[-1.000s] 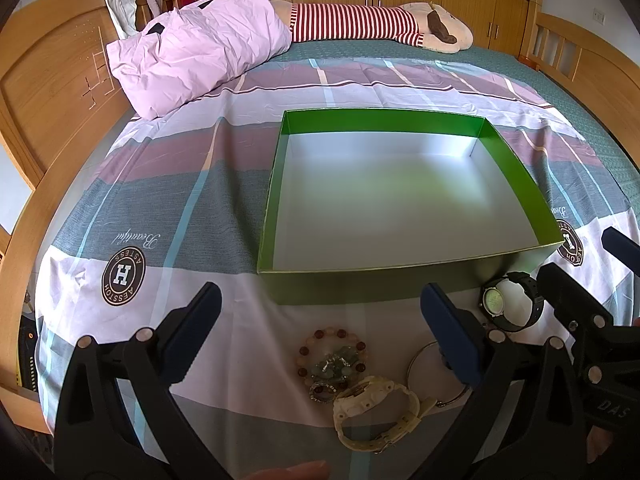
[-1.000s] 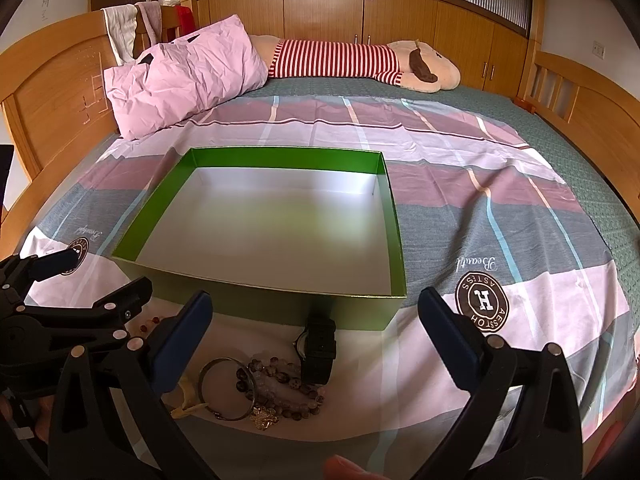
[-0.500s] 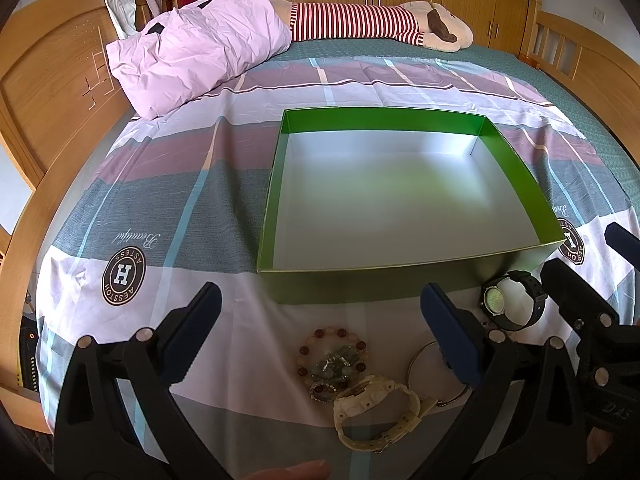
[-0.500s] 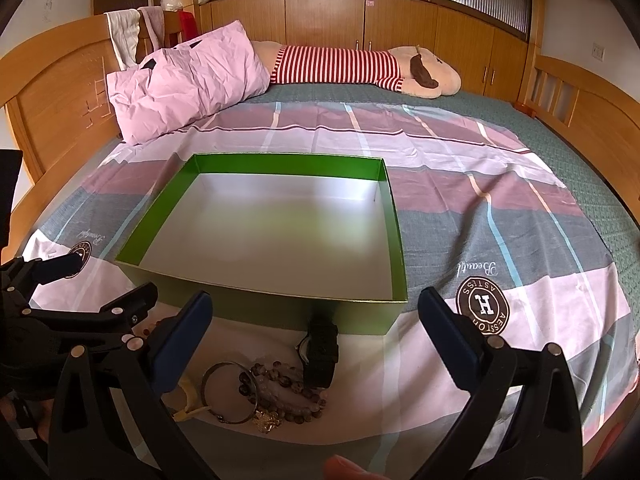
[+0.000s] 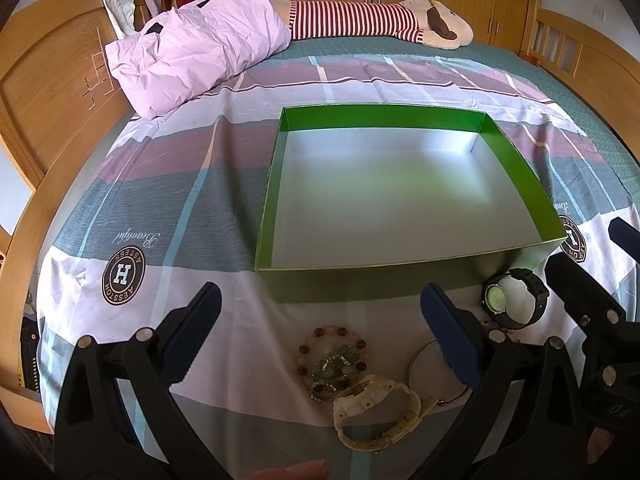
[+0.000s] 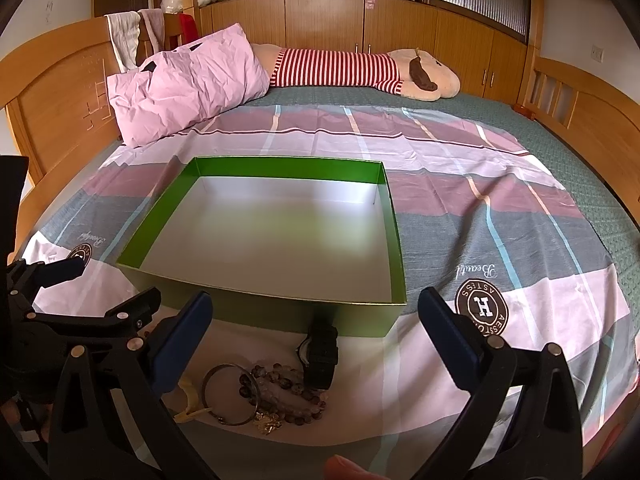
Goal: Organize jewelry
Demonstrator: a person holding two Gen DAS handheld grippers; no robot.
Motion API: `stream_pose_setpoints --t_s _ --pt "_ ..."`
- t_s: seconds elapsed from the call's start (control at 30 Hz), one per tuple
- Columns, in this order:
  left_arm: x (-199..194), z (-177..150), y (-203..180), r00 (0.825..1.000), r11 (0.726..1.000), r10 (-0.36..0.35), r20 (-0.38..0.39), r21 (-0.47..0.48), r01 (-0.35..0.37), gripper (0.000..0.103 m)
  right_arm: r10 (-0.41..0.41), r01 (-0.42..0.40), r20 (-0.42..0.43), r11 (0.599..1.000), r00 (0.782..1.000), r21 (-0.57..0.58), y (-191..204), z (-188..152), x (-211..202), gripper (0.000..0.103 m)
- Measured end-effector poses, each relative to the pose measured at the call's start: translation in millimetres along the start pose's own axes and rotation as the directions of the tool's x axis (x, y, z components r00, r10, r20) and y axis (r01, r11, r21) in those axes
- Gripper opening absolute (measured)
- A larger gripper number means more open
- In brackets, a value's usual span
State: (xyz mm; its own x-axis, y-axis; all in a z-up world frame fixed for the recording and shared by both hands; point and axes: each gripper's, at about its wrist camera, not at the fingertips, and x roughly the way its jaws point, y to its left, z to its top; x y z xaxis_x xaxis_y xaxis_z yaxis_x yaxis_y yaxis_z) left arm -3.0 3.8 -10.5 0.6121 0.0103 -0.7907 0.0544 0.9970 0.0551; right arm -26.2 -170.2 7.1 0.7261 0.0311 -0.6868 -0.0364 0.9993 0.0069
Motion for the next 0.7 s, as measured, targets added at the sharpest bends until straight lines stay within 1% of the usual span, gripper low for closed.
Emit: stream_pose_setpoints --t_s 0.03,0.7 --pt "1.0 3.6 -0.6 1.0 1.0 0.001 0.0 0.001 -0.001 0.101 -0.001 0.001 0.001 1.0 1.0 0.0 0.1 0.4 -0.1 0.102" --pt "1.2 2.5 -3.3 1.0 1.0 0.005 -0.005 0.006 -0.005 0.101 -0.001 0.001 0.004 1.0 1.0 0.0 0.3 0.0 -0.3 0.102"
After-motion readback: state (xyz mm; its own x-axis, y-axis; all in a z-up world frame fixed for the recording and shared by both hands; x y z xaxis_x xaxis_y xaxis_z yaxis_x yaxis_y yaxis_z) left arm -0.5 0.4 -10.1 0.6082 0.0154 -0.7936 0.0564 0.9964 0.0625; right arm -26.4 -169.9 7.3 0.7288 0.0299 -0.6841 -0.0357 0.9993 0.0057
